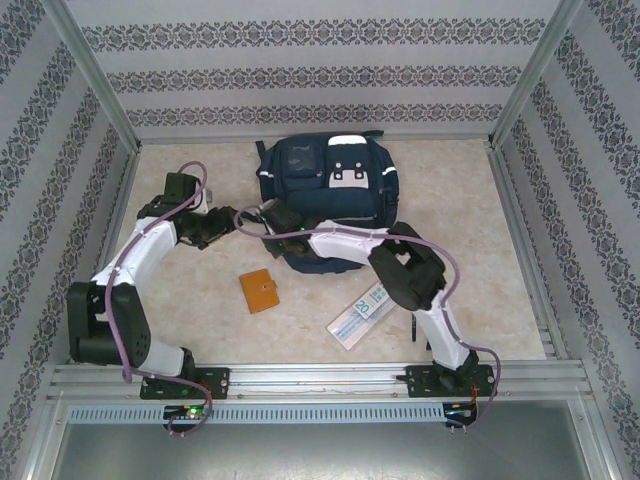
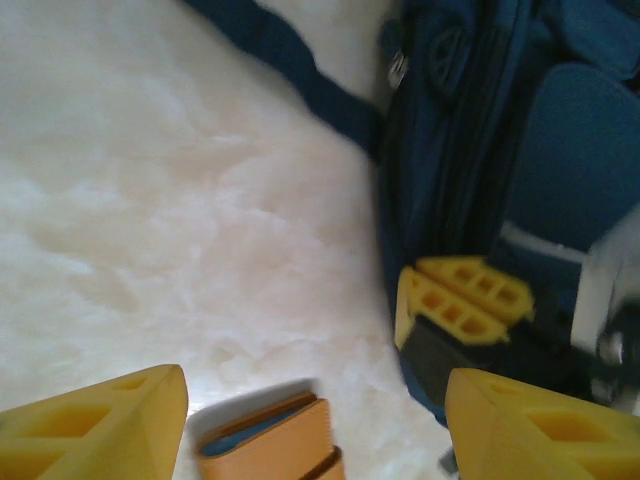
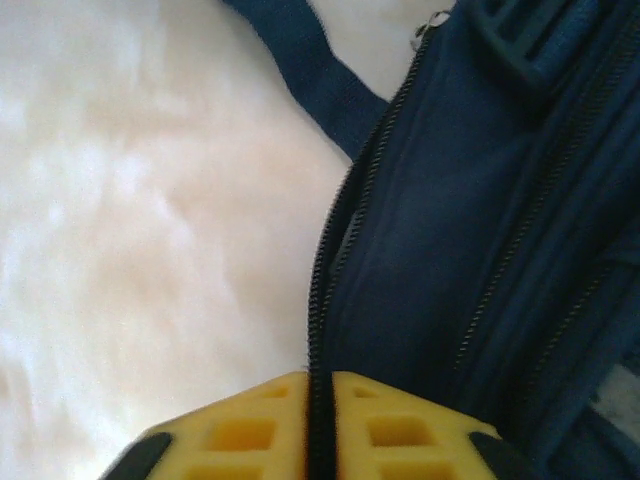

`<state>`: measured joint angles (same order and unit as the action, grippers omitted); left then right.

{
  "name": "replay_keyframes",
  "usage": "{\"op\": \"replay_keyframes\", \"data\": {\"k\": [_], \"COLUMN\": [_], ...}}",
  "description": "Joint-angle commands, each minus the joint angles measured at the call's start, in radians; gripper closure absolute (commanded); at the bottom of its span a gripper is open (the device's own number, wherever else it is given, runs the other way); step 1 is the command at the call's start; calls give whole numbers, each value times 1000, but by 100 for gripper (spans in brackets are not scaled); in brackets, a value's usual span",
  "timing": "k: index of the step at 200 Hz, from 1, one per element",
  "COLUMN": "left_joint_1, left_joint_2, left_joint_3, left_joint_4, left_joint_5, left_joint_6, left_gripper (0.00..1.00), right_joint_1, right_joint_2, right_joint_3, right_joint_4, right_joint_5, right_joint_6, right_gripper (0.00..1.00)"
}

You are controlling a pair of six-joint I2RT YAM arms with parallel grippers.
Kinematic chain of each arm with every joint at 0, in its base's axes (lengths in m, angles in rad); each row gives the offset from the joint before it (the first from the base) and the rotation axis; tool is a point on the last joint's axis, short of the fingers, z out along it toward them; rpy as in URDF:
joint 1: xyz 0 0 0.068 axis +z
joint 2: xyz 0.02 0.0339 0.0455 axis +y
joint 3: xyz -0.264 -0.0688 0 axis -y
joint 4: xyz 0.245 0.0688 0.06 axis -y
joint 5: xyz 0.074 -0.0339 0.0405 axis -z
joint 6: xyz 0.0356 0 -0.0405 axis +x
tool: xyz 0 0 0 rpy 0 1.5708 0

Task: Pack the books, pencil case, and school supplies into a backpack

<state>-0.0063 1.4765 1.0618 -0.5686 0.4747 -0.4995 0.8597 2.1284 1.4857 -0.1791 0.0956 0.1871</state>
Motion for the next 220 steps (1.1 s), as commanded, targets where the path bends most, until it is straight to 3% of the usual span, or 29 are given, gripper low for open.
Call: {"op": "replay_keyframes", "data": {"k": [1,28,54,85,111,131,151,166,191,220], "left_joint_1": [-36,-74,-161,-230,-236,-268,-297,-305,-306,-302], "left_joint_2": [101,250,370,424,522,587,620,589,443,258], "left_joint_3": [78,172,259,280,360,403,444,414,272,95], "left_joint_4": [86,122,127,188,117,98,28,3,-5,-25], "left_joint_5": [113,121,116,34,-42,-94,-189,-221,-314,-347], "left_joint_6": [22,-29,-26,58,6,-18,20,33,68,98], "left_gripper": [31,31,31,31,31,41,73,86,100,100], "right_joint_1": [-23,-79,-120,-156,-182,-195,-208,-215,-254,-274], "right_joint_2": [-147,-305,-402,-465,-534,-548,-554,-555,-542,-537], "right_joint_3": [-173,-371,-455,-491,-559,-585,-597,-597,-589,-574], "right_joint_4": [-17,67,116,86,93,86,91,90,86,88], "right_joint_5": [-42,-184,-285,-272,-254,-233,-229,-204,-199,-195], "right_joint_6": [-36,-47,-90,-129,-164,-172,-161,-164,-171,-200], "right_gripper": [100,100,100,100,100,100,100,100,100,100]}}
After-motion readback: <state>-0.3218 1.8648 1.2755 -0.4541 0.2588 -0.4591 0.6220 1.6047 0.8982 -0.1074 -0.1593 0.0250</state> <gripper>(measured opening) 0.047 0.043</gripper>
